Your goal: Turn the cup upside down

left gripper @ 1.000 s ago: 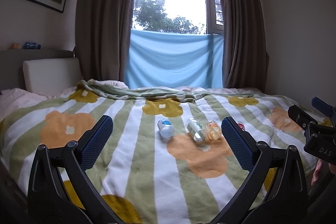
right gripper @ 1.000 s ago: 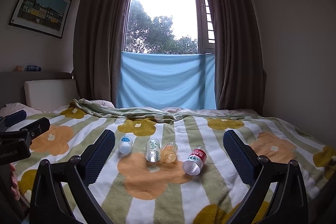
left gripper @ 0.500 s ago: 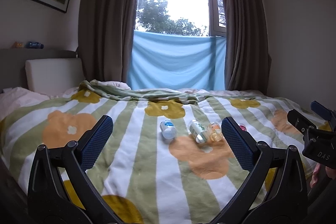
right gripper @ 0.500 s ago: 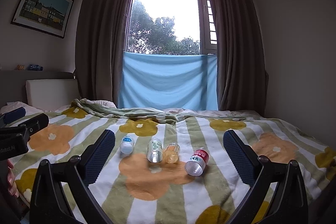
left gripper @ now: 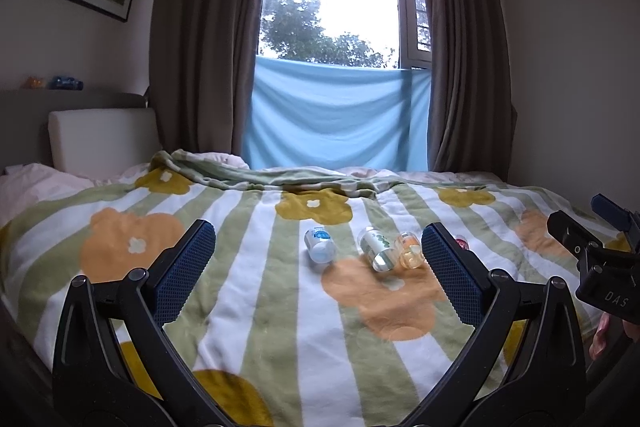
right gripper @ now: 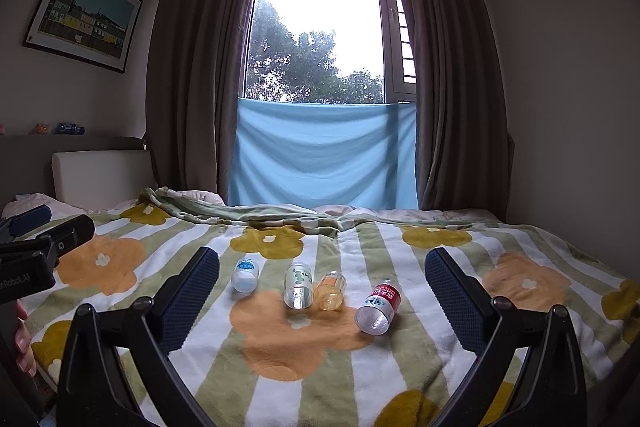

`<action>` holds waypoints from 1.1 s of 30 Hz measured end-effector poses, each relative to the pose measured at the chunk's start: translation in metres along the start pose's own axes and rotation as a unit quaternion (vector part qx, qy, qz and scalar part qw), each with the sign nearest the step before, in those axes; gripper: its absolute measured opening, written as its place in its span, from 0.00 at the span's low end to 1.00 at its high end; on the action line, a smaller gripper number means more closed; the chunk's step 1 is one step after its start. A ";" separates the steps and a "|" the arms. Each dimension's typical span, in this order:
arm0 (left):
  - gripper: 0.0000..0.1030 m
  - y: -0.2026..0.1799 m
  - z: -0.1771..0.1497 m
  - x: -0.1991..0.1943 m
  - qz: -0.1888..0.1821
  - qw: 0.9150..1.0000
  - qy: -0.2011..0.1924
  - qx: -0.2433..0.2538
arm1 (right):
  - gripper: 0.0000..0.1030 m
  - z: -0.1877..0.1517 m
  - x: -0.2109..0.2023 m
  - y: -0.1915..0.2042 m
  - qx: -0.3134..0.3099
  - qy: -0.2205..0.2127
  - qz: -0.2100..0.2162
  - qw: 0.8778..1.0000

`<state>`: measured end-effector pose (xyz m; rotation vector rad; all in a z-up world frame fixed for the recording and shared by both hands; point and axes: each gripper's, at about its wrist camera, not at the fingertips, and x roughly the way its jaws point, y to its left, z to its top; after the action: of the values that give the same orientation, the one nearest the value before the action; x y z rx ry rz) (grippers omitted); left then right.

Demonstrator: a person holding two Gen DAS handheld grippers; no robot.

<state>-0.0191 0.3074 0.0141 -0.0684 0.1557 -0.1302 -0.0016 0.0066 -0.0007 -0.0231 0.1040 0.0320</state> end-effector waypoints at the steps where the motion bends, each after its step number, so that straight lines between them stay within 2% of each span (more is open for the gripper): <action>1: 1.00 0.000 0.000 0.000 0.000 1.000 0.001 0.000 | 1.00 0.000 0.001 0.000 0.001 0.000 0.001 1.000; 33: 1.00 0.005 -0.003 0.003 0.002 1.000 0.013 -0.005 | 1.00 0.003 -0.001 0.000 0.005 0.002 0.000 1.000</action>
<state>-0.0160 0.3115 0.0105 -0.0763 0.1832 -0.1266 -0.0018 0.0070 0.0027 -0.0125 0.1079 0.0306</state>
